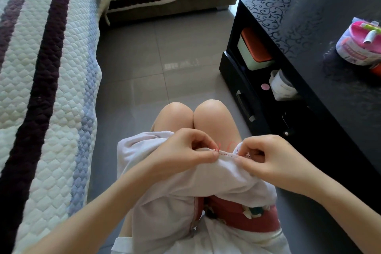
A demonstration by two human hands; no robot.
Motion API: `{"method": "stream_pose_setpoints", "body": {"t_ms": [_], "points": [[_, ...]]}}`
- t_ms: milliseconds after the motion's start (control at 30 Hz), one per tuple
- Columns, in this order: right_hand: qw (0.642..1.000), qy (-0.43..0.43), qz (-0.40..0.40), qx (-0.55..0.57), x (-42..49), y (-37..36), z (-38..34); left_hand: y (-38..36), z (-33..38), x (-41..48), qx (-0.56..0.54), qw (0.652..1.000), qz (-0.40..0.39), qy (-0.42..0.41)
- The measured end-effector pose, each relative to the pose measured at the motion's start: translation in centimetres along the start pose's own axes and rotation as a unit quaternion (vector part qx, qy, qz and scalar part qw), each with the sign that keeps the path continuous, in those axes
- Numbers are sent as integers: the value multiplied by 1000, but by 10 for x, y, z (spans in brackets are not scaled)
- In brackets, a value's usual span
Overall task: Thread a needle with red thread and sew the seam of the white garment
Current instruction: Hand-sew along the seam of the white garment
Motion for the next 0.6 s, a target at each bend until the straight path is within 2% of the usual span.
{"method": "stream_pose_setpoints", "body": {"t_ms": [67, 167, 333, 600], "points": [[997, 7, -18, 70, 5, 2, -2, 0, -4, 3, -25, 1000, -5, 11], [988, -2, -3, 153, 15, 7, -1, -2, -7, 5, -62, 998, -15, 30], [993, 14, -27, 111, 25, -6, 9, -5, -9, 8, -103, 993, -25, 53], [987, 6, -57, 152, 26, -14, 11, -7, -12, 11, -152, 985, -42, 68]]}}
Point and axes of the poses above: each hand's wrist, its own x-axis towards the middle knuckle, its own y-axis out of the back of the hand, z = x × y, the point moved 7 cm from there along x, towards the middle knuckle, and after that the axes turned 7 degrees about z, right-handed, at the moved point
